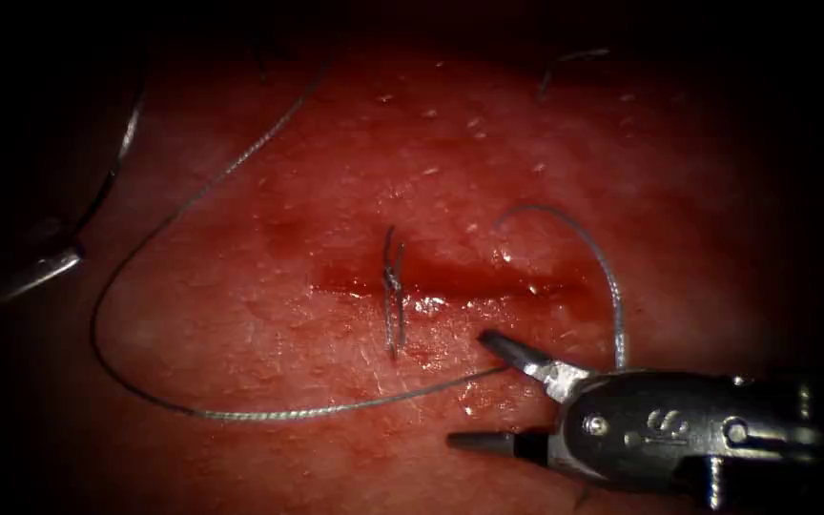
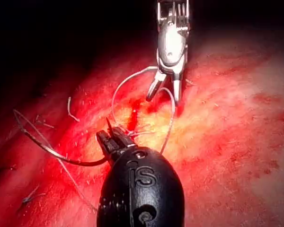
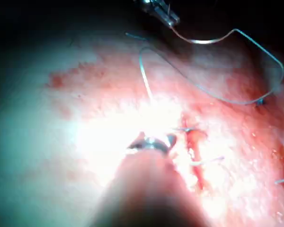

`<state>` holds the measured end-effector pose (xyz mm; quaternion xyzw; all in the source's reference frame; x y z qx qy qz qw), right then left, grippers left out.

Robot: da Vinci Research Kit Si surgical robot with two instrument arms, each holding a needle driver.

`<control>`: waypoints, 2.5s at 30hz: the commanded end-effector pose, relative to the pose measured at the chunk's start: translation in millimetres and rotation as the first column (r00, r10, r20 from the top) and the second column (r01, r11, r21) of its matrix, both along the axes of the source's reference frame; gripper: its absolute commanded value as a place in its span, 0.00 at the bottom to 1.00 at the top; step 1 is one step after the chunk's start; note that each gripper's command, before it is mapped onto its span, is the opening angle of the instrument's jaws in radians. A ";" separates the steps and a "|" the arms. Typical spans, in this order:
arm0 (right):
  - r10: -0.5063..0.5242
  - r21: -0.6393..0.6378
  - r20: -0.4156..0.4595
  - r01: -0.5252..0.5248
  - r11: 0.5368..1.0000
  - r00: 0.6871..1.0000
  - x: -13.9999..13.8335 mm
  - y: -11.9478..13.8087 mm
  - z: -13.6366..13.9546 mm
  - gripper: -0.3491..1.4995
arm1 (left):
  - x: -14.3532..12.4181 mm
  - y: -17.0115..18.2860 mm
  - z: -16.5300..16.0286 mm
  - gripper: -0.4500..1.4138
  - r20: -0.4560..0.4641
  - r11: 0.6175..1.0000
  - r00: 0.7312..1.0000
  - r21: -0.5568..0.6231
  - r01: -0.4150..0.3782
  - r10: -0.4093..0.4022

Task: Wound Closure

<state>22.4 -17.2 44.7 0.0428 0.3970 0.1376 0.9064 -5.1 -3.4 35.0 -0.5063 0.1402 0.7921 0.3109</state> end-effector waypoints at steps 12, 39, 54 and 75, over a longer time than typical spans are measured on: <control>0.068 0.012 -0.002 -0.068 0.998 0.998 -0.4 -1.1 4.7 0.05 | -0.6 0.0 0.5 0.00 0.000 1.000 1.000 0.000 0.000 0.000; 0.047 0.040 -0.098 -0.043 0.998 0.994 0.3 -5.8 -3.9 0.00 | -0.7 -0.1 0.5 0.00 -0.001 1.000 1.000 -0.001 0.001 -0.001; 0.033 0.028 -0.214 -0.027 0.999 0.976 -7.8 -0.6 -6.0 0.77 | -0.7 0.0 0.6 0.00 -0.001 1.000 1.000 -0.001 0.001 -0.001; 0.194 0.049 -0.380 -0.190 0.981 0.904 -0.1 1.8 7.6 0.00 | -5.1 -1.1 1.6 0.00 0.001 0.999 0.999 -0.002 -0.038 0.038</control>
